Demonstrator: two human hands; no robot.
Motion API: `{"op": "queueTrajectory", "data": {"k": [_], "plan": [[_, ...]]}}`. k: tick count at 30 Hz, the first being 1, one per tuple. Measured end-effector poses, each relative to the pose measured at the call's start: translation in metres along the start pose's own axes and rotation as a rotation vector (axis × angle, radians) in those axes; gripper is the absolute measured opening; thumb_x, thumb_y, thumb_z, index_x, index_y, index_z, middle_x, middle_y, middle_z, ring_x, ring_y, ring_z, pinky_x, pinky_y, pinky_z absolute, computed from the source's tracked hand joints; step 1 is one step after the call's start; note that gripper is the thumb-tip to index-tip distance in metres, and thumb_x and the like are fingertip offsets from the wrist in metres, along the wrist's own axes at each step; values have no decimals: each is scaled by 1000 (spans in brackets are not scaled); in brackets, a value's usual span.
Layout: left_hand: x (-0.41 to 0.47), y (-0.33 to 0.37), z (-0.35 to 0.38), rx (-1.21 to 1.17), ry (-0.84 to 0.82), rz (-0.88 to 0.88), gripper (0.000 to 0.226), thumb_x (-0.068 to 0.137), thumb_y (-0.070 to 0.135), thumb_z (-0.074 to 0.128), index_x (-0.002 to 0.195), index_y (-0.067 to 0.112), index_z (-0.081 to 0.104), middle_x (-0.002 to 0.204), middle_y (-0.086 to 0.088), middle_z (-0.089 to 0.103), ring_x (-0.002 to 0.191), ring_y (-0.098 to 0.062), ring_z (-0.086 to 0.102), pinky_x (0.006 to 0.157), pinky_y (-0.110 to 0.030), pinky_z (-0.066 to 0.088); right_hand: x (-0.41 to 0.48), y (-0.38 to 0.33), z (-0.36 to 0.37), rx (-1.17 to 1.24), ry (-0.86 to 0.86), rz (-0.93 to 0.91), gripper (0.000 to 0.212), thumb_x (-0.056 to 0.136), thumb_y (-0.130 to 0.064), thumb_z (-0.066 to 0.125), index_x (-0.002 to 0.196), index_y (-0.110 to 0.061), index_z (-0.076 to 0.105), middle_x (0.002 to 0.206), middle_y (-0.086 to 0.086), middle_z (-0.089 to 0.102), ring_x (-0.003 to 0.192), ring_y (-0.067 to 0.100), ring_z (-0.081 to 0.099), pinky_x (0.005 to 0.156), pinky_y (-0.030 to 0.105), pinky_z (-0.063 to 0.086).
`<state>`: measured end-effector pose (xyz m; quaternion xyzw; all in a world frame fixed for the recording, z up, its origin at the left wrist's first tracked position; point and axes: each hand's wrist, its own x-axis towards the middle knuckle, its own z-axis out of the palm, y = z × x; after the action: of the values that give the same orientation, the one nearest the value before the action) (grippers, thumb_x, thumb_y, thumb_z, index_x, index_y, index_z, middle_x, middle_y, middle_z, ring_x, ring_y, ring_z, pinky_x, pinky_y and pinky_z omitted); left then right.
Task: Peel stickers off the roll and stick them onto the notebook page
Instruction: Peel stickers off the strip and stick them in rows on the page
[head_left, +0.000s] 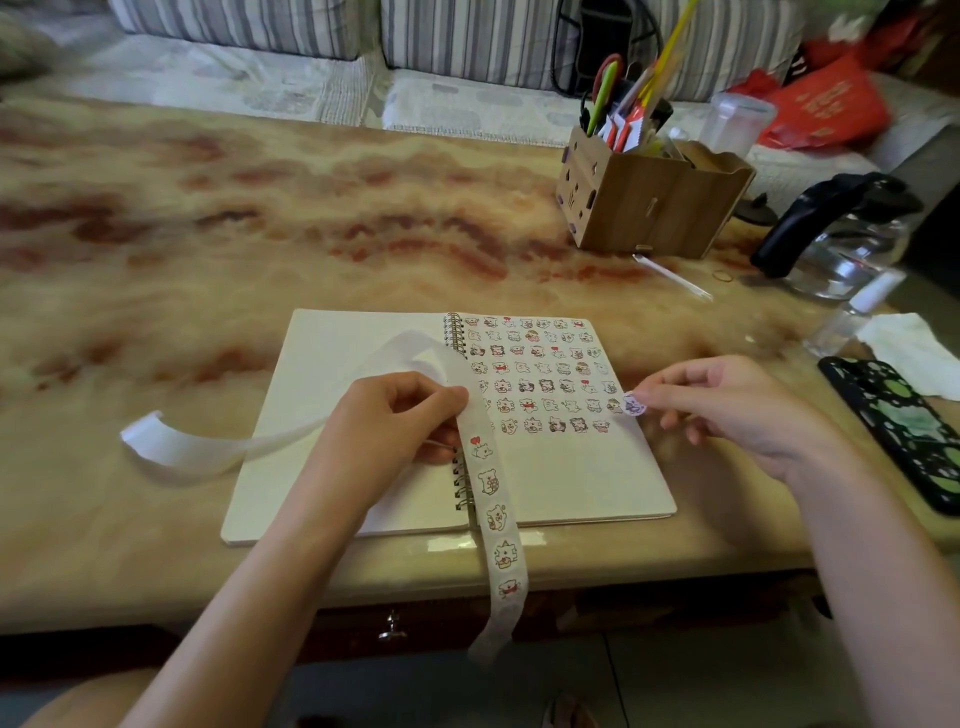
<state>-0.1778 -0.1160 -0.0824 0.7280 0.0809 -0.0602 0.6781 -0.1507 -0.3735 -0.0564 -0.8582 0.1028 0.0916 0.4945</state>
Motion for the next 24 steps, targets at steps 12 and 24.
{"op": "queueTrajectory", "data": {"k": [12, 24], "plan": [[0, -1, 0, 11, 3, -11, 18, 87, 14, 64, 70, 6, 69, 64, -7, 70, 55, -11, 63, 61, -22, 57, 2, 7, 3, -54, -35, 44, 5, 77, -11, 75, 74, -7, 73, 62, -3, 68, 45, 1, 50, 40, 12, 32], [-1, 0, 0, 12, -1, -14, 17, 87, 14, 65, 72, 6, 69, 64, -6, 71, 56, -11, 64, 62, -22, 58, 4, 8, 6, -66, -41, 36, 7, 77, -12, 75, 71, -9, 72, 55, -9, 67, 42, -2, 48, 40, 11, 31]]}}
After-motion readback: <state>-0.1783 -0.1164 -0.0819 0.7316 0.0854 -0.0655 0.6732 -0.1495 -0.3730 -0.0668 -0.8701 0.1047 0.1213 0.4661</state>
